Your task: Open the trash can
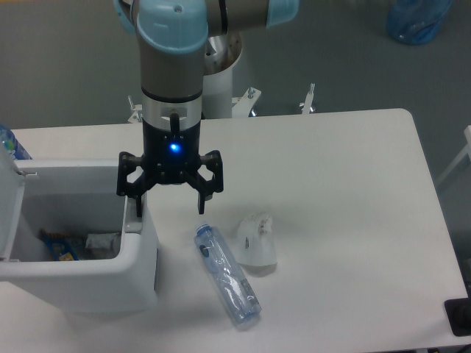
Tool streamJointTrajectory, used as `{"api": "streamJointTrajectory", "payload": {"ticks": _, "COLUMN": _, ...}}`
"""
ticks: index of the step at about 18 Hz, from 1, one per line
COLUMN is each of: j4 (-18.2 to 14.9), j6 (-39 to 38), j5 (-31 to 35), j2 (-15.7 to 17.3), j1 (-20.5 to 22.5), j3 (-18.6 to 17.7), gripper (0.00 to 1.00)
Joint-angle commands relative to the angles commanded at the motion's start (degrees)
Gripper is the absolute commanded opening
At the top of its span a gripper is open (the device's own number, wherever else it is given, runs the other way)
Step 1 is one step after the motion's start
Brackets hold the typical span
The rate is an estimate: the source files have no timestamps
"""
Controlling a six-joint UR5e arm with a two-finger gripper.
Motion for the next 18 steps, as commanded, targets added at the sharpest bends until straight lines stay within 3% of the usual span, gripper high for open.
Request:
{"api": "streamJointTrajectory", "payload": {"ticks": 4, "j4": 0.7, "j6": 12.4, "j5": 9.4, "j2": 0.4, "j1": 0.7, "j3": 0.0, "gripper": 1.00}}
{"api": "streamJointTrajectory", "payload": {"ticks": 9, "j4": 0.1, "j6": 19.9, "j5": 19.1, "j2": 0.8, "j1": 5.2, "j3": 0.5, "gripper": 1.00}}
{"api": "streamJointTrajectory", "payload": {"ticks": 15, "j4": -4.6, "j6": 37.4, "j5": 20.1, "j2": 1.9, "j1": 12.2, "j3": 0.4, "gripper": 1.00}}
{"api": "streamJointTrajectory", "payload": {"ticks": 18, "j4": -4.6, "j6": 39.8, "j5": 19.9, "j2": 1.9, "j1": 14.1, "j3": 0.2, "gripper": 1.00}}
